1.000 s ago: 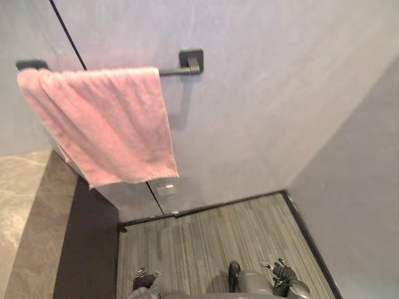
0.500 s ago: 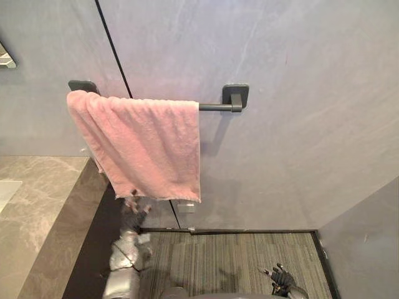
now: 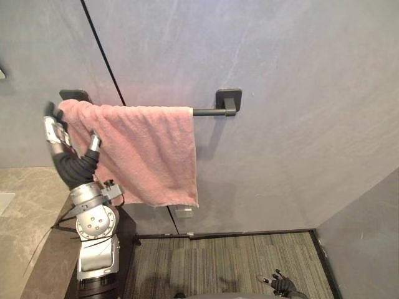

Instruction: Organize washtable

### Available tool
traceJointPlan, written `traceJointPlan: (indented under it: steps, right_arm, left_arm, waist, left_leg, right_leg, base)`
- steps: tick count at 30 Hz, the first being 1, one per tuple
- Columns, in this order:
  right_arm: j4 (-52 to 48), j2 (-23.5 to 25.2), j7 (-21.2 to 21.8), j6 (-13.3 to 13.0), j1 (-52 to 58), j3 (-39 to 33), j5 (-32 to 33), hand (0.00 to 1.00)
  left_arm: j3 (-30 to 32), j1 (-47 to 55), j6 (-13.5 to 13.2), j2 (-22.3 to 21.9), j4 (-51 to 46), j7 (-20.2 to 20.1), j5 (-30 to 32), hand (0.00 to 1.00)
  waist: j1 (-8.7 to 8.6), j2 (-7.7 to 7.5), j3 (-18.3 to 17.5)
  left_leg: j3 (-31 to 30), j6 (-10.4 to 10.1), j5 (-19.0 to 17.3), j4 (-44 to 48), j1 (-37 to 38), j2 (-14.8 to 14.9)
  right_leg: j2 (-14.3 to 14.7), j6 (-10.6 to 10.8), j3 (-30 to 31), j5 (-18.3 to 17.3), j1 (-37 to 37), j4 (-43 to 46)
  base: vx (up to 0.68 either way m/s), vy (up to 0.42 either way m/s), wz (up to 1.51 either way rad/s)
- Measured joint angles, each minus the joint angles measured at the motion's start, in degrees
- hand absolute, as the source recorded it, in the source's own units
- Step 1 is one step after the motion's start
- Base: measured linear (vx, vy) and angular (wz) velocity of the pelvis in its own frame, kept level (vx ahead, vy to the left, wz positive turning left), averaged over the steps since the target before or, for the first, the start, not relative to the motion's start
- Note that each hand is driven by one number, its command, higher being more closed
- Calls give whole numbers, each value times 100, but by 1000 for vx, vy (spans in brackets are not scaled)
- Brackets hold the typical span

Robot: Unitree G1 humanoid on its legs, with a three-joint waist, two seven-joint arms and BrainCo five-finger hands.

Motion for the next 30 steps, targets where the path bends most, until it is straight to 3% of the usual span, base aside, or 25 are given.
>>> traceJointPlan:
  steps: [8,17,21,26,30]
  right_arm:
    - [115,-9,-29,-52,-19,-18,-23,0]
    - [111,-11,-34,-46,-12,-12,-183,0]
    - [91,-37,-5,-15,-5,6,-184,0]
    - [-109,-64,27,90,68,140,-185,0]
    - [-126,-123,138,117,89,248,-177,0]
  left_arm:
    - [448,160,23,-670,-225,786,147,0]
    - [876,171,148,-667,-180,810,123,0]
    - [934,101,308,85,711,584,-122,0]
    - [1027,-278,426,1340,2298,-69,-774,0]
    - [1016,-568,466,2015,3051,-532,-1354,0]
  waist:
    - [21,13,-14]
    - [72,5,-43]
    - [153,9,-51]
    - [156,-27,-50]
    - [156,-93,-35]
  left_leg:
    - [-11,-1,-2,-38,-6,9]
    - [-17,-1,-2,-41,-7,12]
    - [-12,-2,-1,-48,2,24]
    - [-18,-1,-1,-50,5,15]
    - [-49,-2,-1,-50,-101,8]
  right_leg:
    - [15,2,55,-3,24,12]
    - [20,2,55,-3,31,9]
    - [36,0,52,-3,30,5]
    - [34,-2,46,-3,15,-45]
    - [41,-22,10,17,-8,-173]
  base:
    - [-47,-8,-1]
    - [0,0,0]
    - [0,0,0]
    - [0,0,0]
    - [12,-4,4]
